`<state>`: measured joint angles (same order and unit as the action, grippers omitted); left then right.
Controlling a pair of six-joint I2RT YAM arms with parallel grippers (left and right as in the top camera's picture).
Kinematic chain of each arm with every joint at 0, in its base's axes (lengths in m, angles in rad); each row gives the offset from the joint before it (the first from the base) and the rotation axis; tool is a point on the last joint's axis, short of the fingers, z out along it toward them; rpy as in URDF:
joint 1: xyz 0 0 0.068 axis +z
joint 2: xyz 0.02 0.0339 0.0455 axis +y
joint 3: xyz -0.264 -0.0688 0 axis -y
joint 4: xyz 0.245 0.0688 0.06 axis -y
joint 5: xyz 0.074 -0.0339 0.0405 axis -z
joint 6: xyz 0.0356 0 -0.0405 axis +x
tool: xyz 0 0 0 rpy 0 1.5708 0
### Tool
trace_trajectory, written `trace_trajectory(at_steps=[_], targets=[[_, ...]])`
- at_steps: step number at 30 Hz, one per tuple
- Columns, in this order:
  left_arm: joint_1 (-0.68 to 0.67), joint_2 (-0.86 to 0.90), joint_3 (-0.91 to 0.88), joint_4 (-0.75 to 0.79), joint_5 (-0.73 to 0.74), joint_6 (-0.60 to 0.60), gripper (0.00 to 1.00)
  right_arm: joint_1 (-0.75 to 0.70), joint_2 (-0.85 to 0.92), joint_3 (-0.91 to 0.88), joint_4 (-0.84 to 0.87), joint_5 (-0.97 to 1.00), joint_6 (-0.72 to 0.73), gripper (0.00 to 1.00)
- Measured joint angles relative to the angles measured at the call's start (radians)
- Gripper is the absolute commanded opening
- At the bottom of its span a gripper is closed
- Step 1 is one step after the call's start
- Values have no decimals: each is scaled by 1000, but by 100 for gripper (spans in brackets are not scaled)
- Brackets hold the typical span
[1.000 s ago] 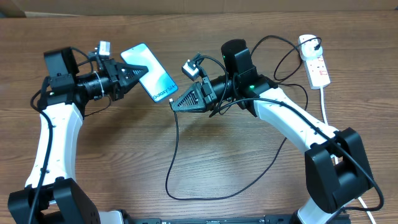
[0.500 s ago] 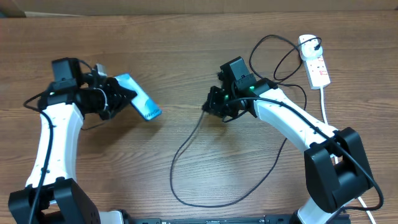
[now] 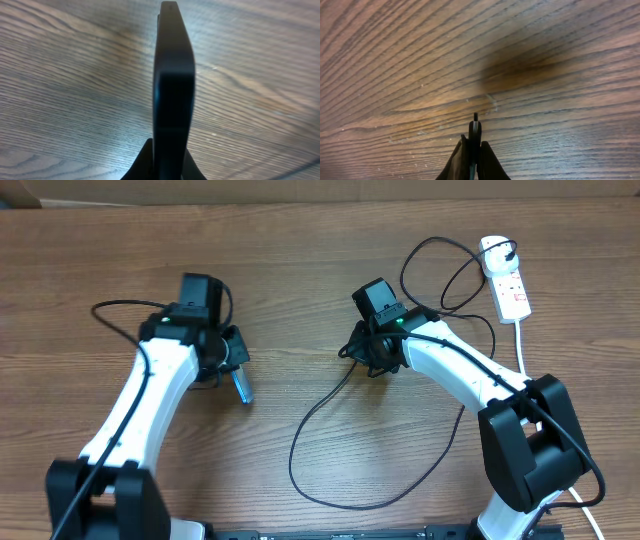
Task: Plug charger to phone and switch on socket
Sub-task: 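Lower both grippers toward the table, holding smartphone and plug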
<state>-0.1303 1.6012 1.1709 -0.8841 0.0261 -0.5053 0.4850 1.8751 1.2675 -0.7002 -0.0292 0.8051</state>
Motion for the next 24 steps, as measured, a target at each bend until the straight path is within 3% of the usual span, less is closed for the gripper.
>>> trace_trajectory(at_steps=[7,24], targets=[[-12,167,0,13,-16,-19,4,0,0,0,-15,11,6,4],[-12,177,0,47,-16,-19,8,0,0,0,-19,11,6,4]])
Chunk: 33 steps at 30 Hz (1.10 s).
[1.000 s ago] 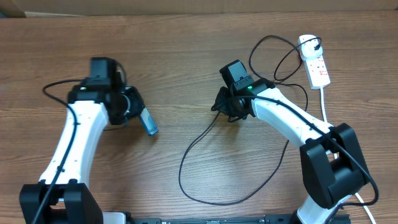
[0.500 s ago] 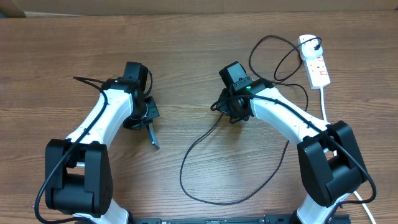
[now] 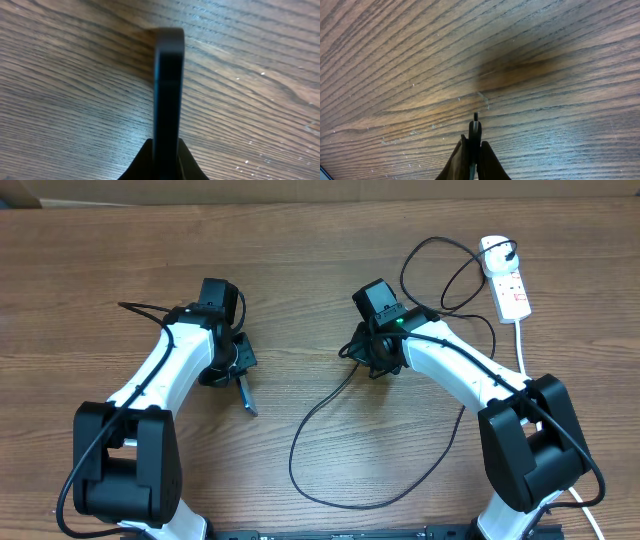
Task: Plug charger to phone and switch on socket
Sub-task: 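Lower both grippers toward the table, holding smartphone and plug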
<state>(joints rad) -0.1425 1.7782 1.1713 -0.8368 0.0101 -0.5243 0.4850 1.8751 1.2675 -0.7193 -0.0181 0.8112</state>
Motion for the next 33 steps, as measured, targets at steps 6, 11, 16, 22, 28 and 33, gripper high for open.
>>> trace_trajectory(at_steps=[6,11,16,22,28,33], targets=[[0,44,0,3,1,0,9,0,0,0,-7,0,0,5],[0,57,0,6,8,0,4,0,0,0,-9,0,0,9],[0,57,0,6,8,0,4,0,0,0,-20,0,1,20],[0,57,0,8,8,0,4,0,0,0,-23,0,-1,24],[0,57,0,13,15,0,4,0,16,0,-9,0,14,24],[0,57,0,22,34,0,4,0,85,0,30,0,38,24]])
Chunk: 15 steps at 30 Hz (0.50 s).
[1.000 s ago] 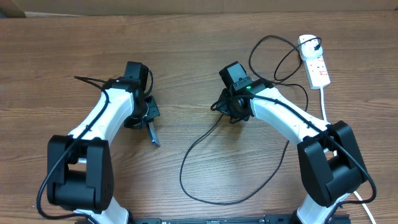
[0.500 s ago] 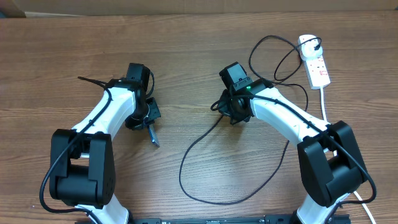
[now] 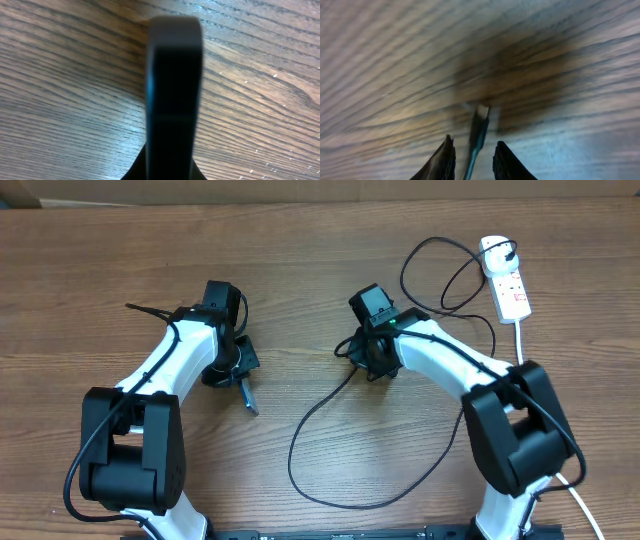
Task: Plug charger to phone and switch on socket
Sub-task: 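Lower both grippers toward the table, holding smartphone and plug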
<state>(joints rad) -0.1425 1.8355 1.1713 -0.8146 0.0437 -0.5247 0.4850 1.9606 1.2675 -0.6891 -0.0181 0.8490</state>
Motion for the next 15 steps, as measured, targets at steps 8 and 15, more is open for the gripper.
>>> trace_trajectory(at_steps=[8,15], targets=[[0,0,0,3,10,0,4,0,20,0,42,-2,34,23],[0,1,0,4,16,0,4,0,30,1,72,-30,53,16]])
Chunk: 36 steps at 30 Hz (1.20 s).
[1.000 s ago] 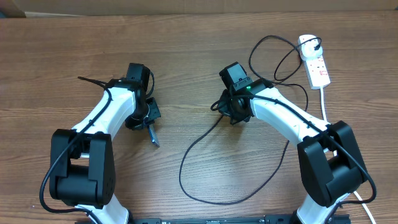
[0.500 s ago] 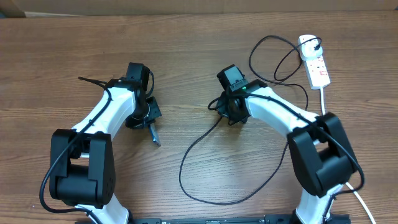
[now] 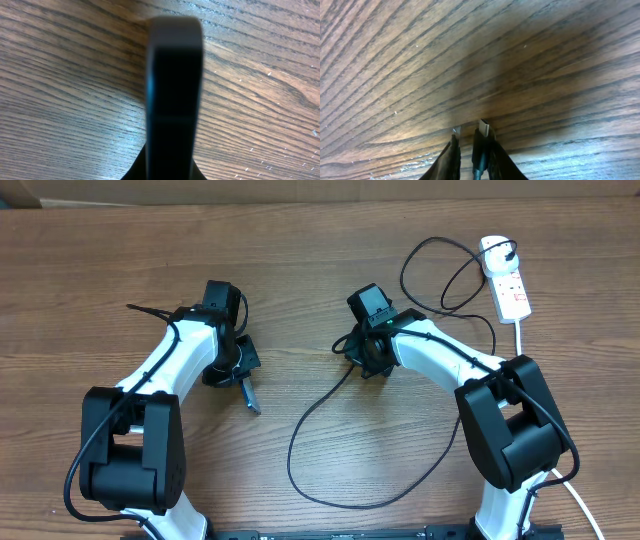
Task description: Plug charger to phone and switch on socket
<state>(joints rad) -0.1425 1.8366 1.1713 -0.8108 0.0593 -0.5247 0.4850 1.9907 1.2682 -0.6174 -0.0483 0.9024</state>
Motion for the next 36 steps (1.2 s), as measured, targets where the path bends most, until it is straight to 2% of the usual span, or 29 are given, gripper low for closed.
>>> trace_trajectory(at_steps=[6,13,18,22,26,29,32,35,36], targets=[[0,0,0,0,0,0,4,-1,4,0,8,-1,9,4],[0,0,0,0,1,0,4,-1,8,0,19,-8,12,4],[0,0,0,0,58,1,4,-13,10,0,40,-122,-74,4],[12,0,29,-6,185,29,4,-56,-14,-3,37,-312,-215,4],[49,-4,125,-3,383,65,4,-112,-133,-3,-19,-553,-367,4],[108,-52,185,-4,545,88,4,-118,-206,0,-119,-743,-500,4],[159,-95,226,3,669,92,4,-116,-207,-1,-223,-893,-622,4],[227,-118,249,32,842,86,4,-109,-207,-3,-407,-1138,-843,4],[256,-120,253,40,920,85,4,-107,-207,-3,-417,-1163,-867,4]])
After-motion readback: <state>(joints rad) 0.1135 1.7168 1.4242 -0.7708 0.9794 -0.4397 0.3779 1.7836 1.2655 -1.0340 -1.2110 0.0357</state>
